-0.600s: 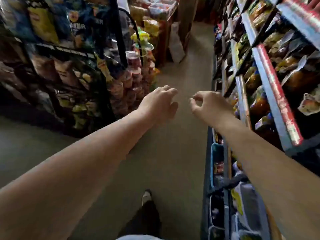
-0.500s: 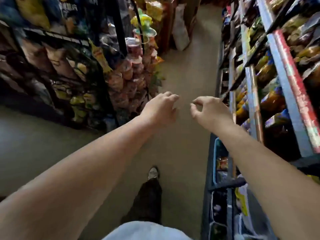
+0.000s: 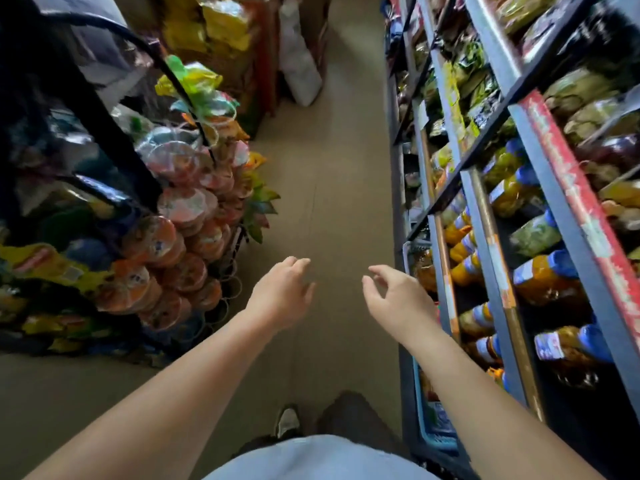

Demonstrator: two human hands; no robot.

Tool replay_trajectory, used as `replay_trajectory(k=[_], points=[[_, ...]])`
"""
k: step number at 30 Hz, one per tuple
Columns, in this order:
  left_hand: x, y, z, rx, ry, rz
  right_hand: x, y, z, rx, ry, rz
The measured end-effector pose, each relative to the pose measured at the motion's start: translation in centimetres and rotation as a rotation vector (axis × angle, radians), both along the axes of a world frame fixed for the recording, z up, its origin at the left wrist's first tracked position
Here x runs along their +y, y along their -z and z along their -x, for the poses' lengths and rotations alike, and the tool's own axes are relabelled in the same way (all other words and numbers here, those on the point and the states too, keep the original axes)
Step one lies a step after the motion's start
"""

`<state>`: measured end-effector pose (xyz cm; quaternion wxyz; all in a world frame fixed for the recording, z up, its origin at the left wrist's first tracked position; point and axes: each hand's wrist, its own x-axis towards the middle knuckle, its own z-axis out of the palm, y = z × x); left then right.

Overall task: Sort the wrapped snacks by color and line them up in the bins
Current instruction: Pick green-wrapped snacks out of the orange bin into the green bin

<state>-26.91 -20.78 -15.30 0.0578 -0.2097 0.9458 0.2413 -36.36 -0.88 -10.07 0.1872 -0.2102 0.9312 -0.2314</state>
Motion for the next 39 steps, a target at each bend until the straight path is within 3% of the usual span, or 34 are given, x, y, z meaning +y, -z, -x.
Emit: replay_trajectory(k=[8,19,23,39], points=[[-7.8,2.9,19.0,-0.008,-0.099,-0.090,-7.4,3.0,18.8,-0.016,0.051,0.052],[-23.6,2.7,43.9,-0.062,-0.252,-0.108,-23.7,1.7,49.1,-0.054,-0.170,0.022],[-29.9,3.3,53.4,0.056,-0.331,-0.200,-31.5,3.1,59.0,0.001,-0.224,-0.027],[-54.2,2.7,96.3,0.030,-0.233,-0.193,-54.1,2.5,100.4,-0.038,-0.103,-0.005]])
